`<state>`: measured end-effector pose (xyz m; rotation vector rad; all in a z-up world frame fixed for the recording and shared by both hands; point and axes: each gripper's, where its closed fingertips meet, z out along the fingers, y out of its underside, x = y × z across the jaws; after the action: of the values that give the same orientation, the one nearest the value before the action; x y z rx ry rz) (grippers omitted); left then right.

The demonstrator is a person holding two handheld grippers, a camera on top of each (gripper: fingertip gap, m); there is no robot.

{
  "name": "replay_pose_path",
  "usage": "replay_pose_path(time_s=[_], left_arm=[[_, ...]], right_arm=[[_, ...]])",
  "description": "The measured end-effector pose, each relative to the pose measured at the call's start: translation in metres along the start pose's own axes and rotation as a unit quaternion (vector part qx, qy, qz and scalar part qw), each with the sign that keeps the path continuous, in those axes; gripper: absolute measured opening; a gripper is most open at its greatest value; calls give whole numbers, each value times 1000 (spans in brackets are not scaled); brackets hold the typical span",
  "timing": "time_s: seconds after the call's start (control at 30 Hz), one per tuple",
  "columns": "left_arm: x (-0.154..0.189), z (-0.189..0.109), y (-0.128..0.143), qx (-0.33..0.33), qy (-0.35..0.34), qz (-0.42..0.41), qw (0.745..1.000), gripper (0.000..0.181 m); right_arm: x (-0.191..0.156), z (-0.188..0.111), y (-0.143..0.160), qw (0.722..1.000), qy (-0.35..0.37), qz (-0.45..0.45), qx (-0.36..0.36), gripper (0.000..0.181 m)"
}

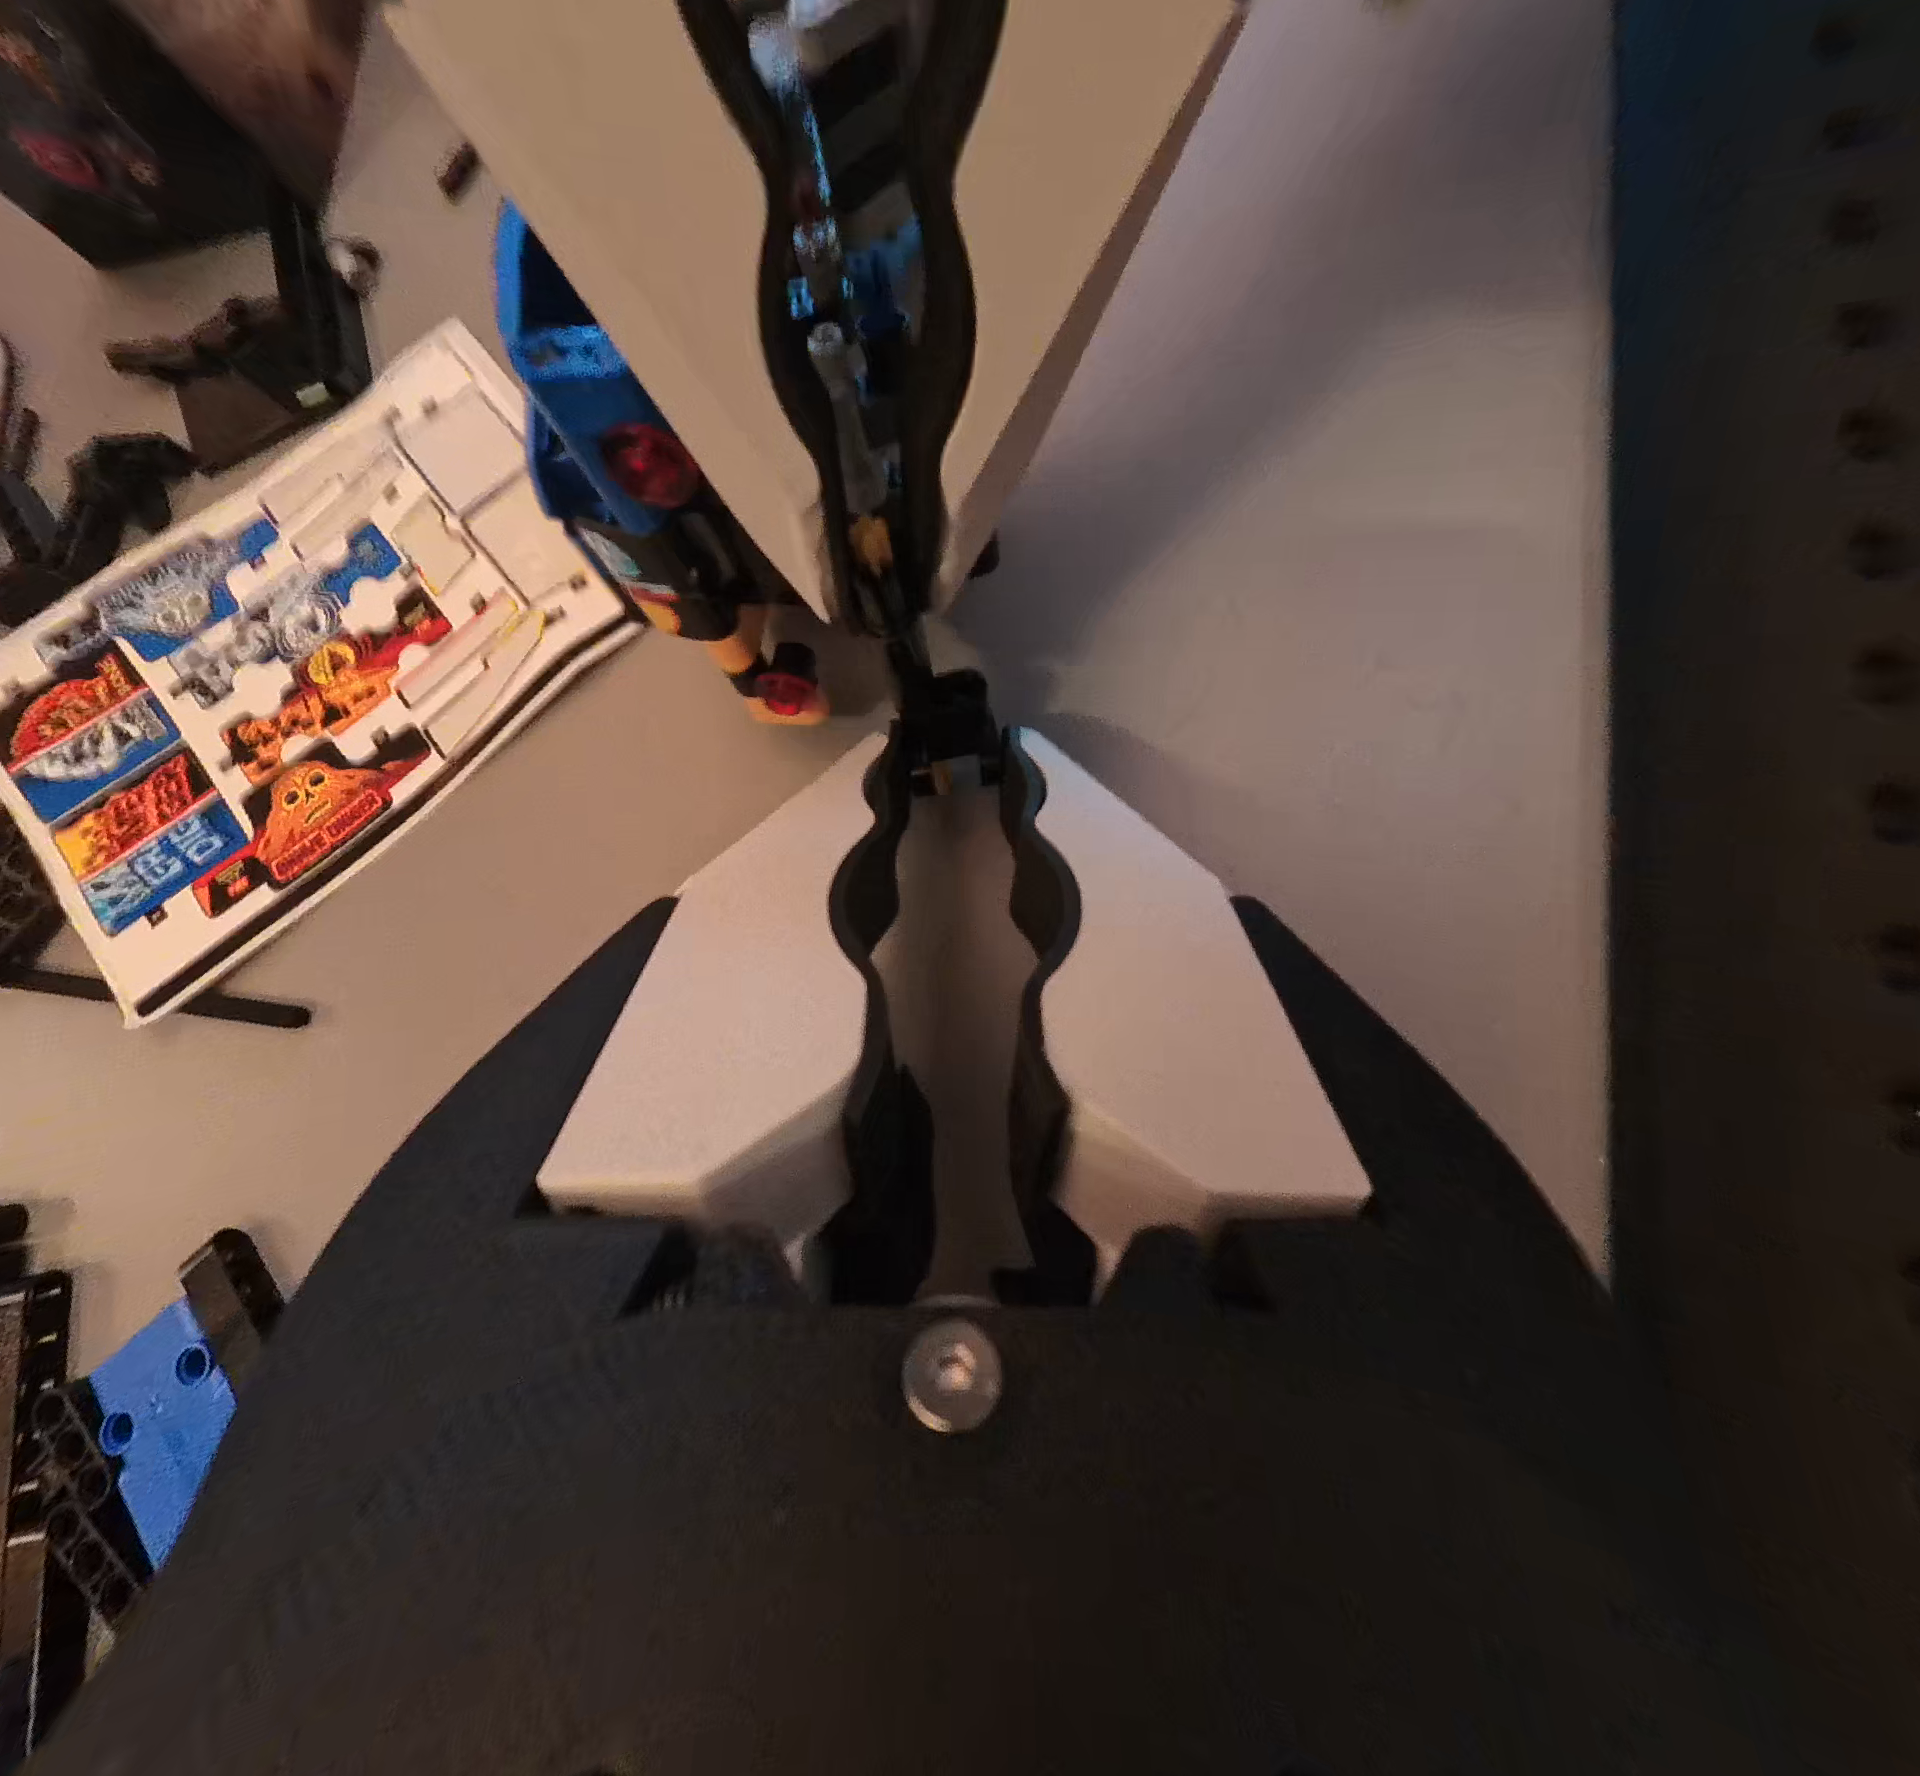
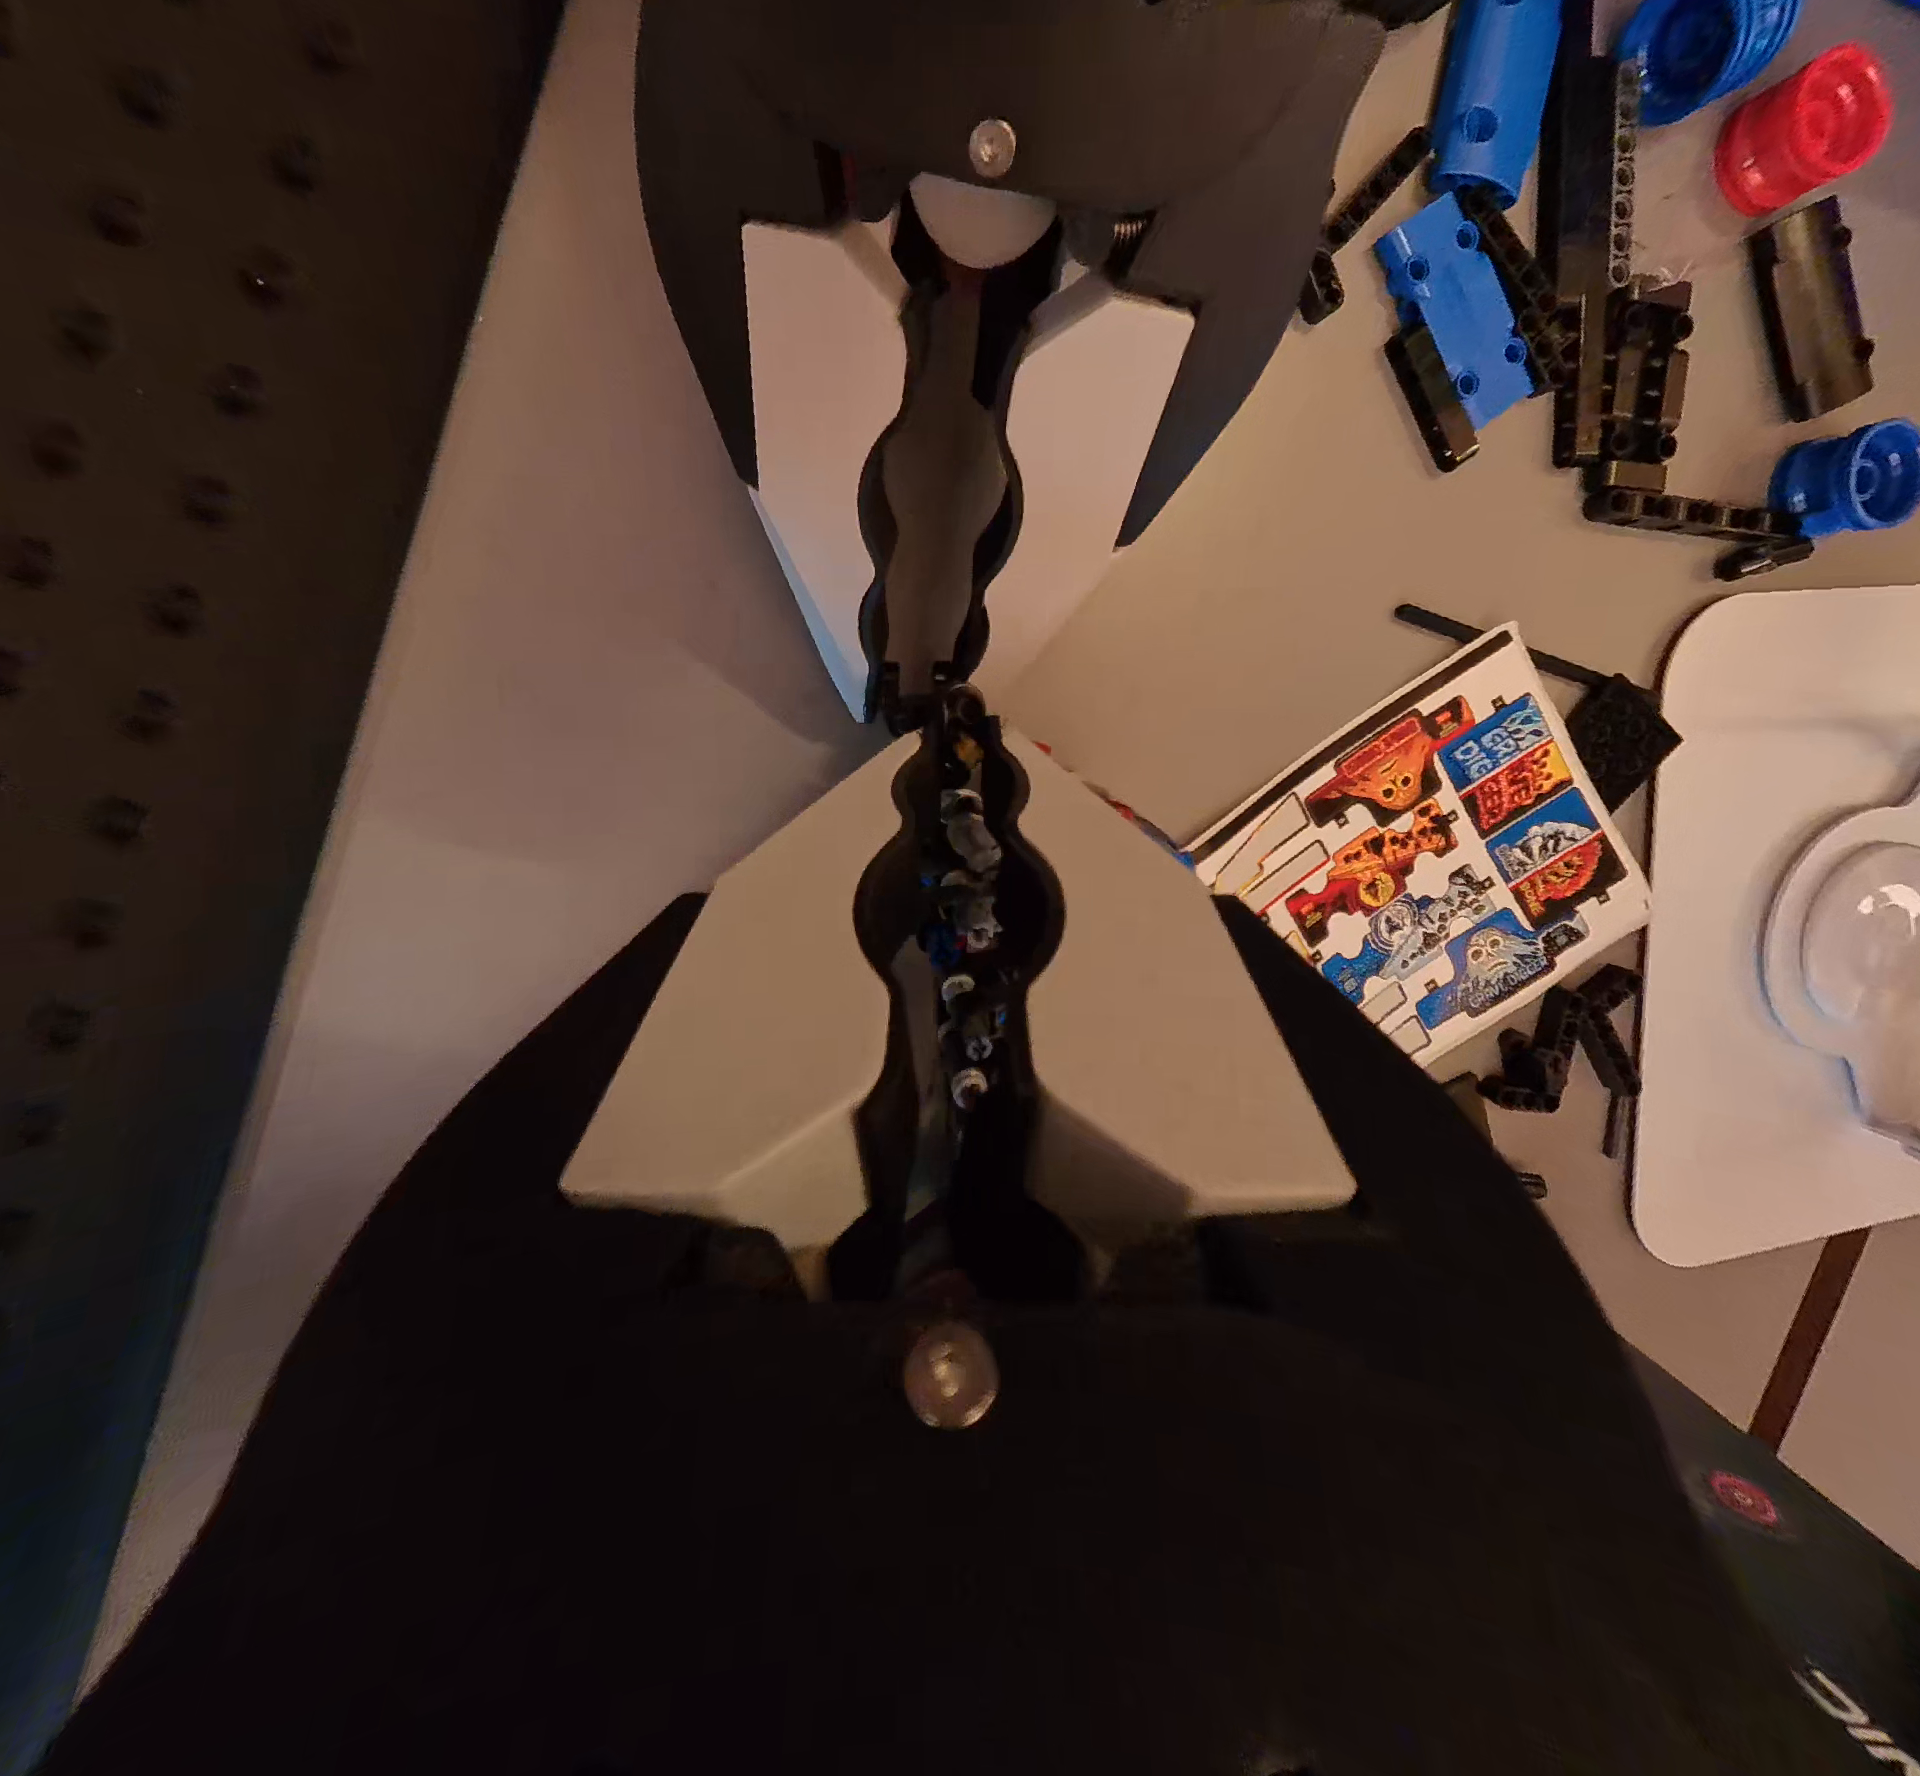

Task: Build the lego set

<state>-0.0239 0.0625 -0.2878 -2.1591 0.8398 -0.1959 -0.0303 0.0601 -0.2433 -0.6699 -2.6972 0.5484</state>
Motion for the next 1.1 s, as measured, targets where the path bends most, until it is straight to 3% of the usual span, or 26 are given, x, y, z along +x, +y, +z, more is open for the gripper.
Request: replay_pose_path(time_s=[0.3, 0.6, 0.77, 1.1], left_arm=[[-1, 0, 1, 6, 9, -1, 1000, 15], [1, 1, 1, 15, 17, -5, 1000, 16], [1, 0, 1, 14, 14, -2, 1000, 17], [0, 0, 7, -2, 6, 1, 1000, 31]], right_arm=[[1, 0, -1, 1000, 8, 3, -4, 6], [-1, -9, -1, 999, 24, 24, 10, 20], [2, -17, 2, 999, 37, 31, 13, 17], [2, -27, 0, 997, 64, 43, 29, 18]])
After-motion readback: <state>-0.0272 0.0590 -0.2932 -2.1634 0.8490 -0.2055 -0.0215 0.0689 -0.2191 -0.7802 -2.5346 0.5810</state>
